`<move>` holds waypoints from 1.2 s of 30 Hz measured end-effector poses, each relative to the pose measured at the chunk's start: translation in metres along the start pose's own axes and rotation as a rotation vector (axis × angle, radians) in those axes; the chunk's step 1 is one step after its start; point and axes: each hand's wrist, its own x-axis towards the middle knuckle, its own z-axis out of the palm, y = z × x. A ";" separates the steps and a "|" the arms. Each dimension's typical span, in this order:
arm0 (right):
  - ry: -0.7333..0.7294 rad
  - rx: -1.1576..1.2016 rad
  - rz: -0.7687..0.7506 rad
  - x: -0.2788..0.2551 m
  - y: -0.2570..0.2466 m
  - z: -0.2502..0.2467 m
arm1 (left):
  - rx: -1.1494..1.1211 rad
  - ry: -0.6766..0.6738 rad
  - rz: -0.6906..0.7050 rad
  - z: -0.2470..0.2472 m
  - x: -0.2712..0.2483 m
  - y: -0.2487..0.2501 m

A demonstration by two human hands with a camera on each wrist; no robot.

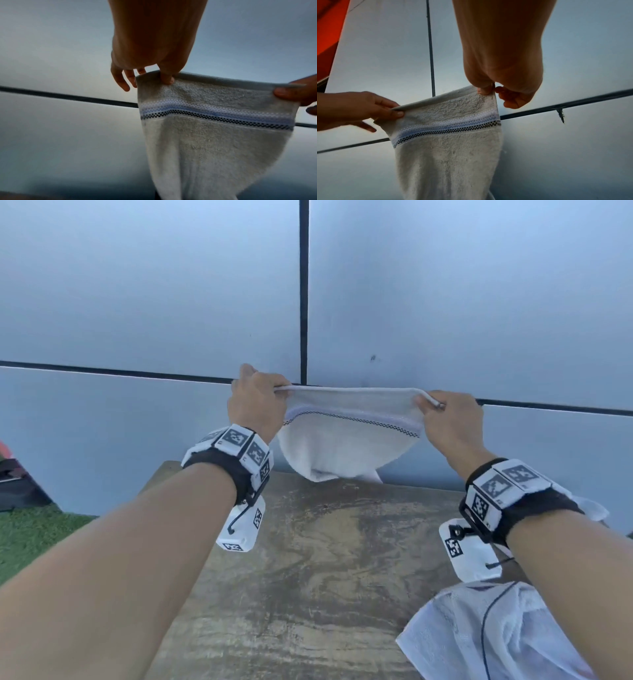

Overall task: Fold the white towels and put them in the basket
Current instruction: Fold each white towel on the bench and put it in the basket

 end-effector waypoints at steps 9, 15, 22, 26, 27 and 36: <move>-0.100 0.146 0.121 0.000 0.002 0.005 | -0.047 -0.079 -0.078 -0.006 0.003 -0.004; -0.118 0.278 0.083 -0.007 -0.008 -0.003 | -0.390 -0.032 -0.065 -0.014 0.008 0.000; -0.191 0.110 0.216 -0.026 0.016 -0.007 | -0.201 -0.111 0.087 -0.014 -0.023 -0.019; -0.216 0.010 0.174 -0.044 0.023 -0.007 | -0.115 -0.147 0.081 -0.022 -0.040 -0.031; -0.220 -0.036 0.130 -0.049 0.024 -0.008 | -0.104 -0.168 0.083 -0.026 -0.045 -0.034; -0.467 -0.425 -0.126 -0.134 0.056 -0.026 | 0.183 -0.596 0.103 -0.063 -0.121 -0.075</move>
